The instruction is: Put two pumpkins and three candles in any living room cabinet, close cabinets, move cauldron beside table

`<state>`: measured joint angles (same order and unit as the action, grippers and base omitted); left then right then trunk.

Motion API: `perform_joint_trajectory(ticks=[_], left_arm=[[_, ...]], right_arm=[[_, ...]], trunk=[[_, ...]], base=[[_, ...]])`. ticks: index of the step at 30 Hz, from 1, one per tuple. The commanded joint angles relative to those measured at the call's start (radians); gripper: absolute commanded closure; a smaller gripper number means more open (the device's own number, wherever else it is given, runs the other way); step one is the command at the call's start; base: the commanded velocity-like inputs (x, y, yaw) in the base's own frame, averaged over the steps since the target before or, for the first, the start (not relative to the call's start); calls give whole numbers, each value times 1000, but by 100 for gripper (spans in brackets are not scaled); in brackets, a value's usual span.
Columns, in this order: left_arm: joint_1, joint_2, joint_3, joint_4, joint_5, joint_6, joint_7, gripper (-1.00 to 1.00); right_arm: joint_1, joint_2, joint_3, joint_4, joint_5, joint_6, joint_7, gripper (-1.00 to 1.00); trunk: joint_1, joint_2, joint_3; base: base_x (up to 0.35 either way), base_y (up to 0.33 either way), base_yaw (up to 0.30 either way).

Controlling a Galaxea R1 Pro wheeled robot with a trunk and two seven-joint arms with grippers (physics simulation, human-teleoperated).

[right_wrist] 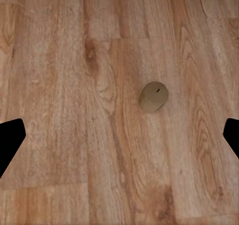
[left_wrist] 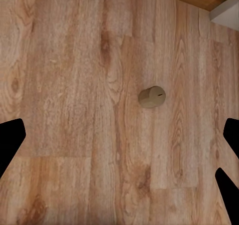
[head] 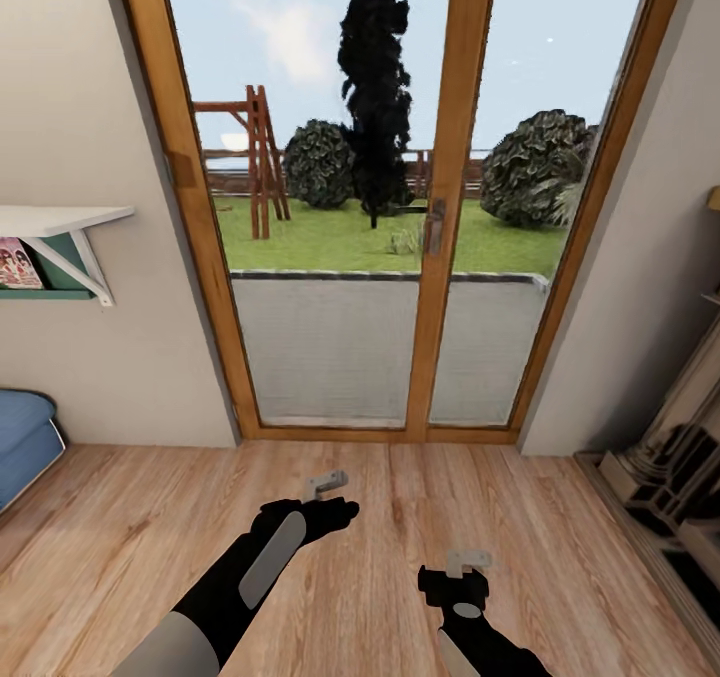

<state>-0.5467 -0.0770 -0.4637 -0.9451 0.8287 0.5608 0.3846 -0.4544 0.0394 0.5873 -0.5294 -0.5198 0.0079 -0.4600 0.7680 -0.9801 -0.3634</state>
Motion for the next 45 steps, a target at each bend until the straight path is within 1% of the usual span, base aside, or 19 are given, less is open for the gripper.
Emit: perform_joint_trajectory(ticks=[1,11,21,31,36,45], left_arm=[[-1,0,-2,-1,10,1,10,-100],[-1,1,0,-2,12,1,10,-100],[-1,1,1,-1,12,2,10,-100],[-1,1,3,-1,12,2,10,-100],[-1,2,3,-3,12,1,10,-100],[-1,5,3,6,11,1,17,-100]], right_arm=[[-1,-1,8,-1,-8,1,-8,-100],[-1,-1,8,0,-9,1,-8,-100],[-1,-1,8,0,-9,1,-8,-100],[-1,-1,8,0,-9,1,-8,-100],[-1,-1,8,0,-9,1,-8,-100],[-1,-2,8,-1,-9,0,-8,-100]], trunk=[[0,-1,-1],[0,-1,-2],[0,-1,-2],[0,-1,-2],[0,-1,-2],[0,-1,-2]], base=[[40,4,23],[152,-14,5],[234,-136,0],[206,-211,27],[71,-75,107],[7,-8,19]])
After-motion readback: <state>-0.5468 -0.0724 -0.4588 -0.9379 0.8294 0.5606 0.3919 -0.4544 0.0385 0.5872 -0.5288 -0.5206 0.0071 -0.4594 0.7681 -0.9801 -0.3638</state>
